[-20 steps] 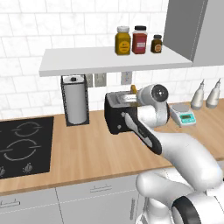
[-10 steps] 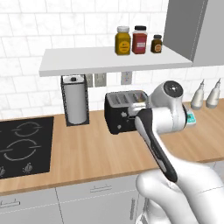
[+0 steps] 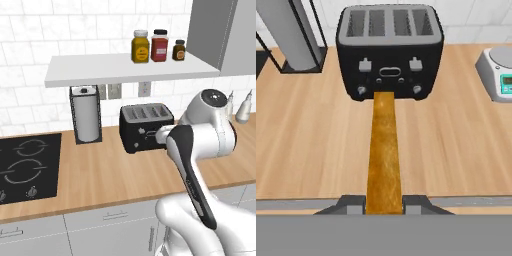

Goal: Start the toaster. Once the lever pops up, take the bread to the plate on the dining counter.

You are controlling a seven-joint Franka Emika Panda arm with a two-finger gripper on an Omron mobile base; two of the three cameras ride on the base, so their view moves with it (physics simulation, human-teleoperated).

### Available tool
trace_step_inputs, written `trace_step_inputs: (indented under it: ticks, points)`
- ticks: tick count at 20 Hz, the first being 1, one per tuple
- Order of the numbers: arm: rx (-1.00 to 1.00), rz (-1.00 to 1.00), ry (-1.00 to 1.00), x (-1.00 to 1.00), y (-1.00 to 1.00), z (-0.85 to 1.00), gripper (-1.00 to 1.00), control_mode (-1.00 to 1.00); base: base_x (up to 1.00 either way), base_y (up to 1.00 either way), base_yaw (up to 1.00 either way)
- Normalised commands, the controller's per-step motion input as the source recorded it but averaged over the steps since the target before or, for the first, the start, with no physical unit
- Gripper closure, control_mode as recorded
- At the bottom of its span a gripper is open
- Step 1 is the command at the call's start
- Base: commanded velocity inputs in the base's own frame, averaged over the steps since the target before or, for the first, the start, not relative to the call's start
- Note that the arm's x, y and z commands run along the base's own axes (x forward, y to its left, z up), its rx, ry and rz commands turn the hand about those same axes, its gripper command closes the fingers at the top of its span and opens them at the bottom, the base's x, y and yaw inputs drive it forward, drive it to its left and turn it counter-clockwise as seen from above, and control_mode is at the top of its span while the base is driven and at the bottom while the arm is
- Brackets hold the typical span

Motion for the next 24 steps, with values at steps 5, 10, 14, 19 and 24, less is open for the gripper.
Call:
trace_step_inputs:
  ticks: [5, 10, 14, 19, 24]
  points:
    - [-0.01, -0.01, 0.00, -0.52, -0.07, 0.24, 1.00, -1.00, 0.00, 0.00, 0.00]
    - [-0.01, 0.00, 0.00, -0.35, -0.01, 0.45, 1.00, -1.00, 0.00, 0.00, 0.00]
    - [0.00, 0.00, 0.00, -0.27, 0.00, 0.55, 1.00, -1.00, 0.00, 0.00, 0.00]
    - [0.00, 0.00, 0.00, -0.29, -0.12, 0.31, 1.00, -1.00, 0.00, 0.00, 0.00]
    - [0.00, 0.00, 0.00, -0.19, -0.25, 0.01, 1.00, -1.00, 0.00, 0.00, 0.00]
